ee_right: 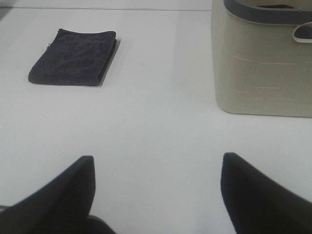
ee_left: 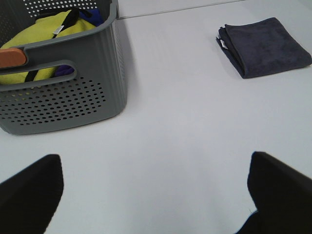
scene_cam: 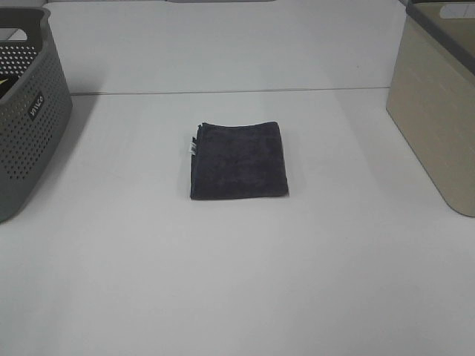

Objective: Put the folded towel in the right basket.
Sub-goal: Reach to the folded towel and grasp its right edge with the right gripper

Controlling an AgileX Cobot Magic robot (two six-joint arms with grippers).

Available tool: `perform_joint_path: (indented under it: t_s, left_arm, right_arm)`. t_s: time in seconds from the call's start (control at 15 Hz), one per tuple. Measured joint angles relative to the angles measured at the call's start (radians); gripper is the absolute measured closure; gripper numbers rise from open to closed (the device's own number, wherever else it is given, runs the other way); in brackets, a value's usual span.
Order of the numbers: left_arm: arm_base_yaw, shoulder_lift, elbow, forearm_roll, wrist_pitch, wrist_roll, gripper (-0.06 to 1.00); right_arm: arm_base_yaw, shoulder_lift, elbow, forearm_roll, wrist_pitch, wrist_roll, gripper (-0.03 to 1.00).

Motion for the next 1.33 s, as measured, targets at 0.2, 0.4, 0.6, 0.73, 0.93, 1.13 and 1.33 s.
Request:
perform_joint_path:
  t_s: [0.2,0.4,0.6,0.73,0.93,1.13,1.33]
  left_arm:
    - [0.000,0.000,0.000,0.000,0.000,0.000,-0.03]
    - [0.000,0.000,0.000,0.000,0.000,0.000,-0.03]
    - [0.000,0.000,0.000,0.000,0.000,0.000,-0.03]
    - [0.000,0.000,0.000,0.000,0.000,0.000,-0.03]
    - [0.000,0.000,0.000,0.000,0.000,0.000,-0.03]
    - [0.000,0.000,0.000,0.000,0.000,0.000,-0.03]
    - [0.000,0.000,0.000,0.000,0.000,0.000,-0.03]
  right_arm:
    - [0.000,0.139,-0.028,0.011,-0.140,0.010,0.28]
    - [0.000,0.370,-0.089,0.044,-0.333,0.005,0.28]
    - [0.000,0.794,-0.305,0.061,-0.441,-0.060,0.28]
    - [0.000,1.007,-0.434,0.093,-0.445,-0.072,0.28]
    - [0.000,1.228,-0.608,0.173,-0.390,-0.125,0.28]
    - [0.055,1.466,-0.810,0.227,-0.252,-0.194,0.30]
    - [0.177,1.674,-0.945,0.238,-0.233,-0.206,0.31]
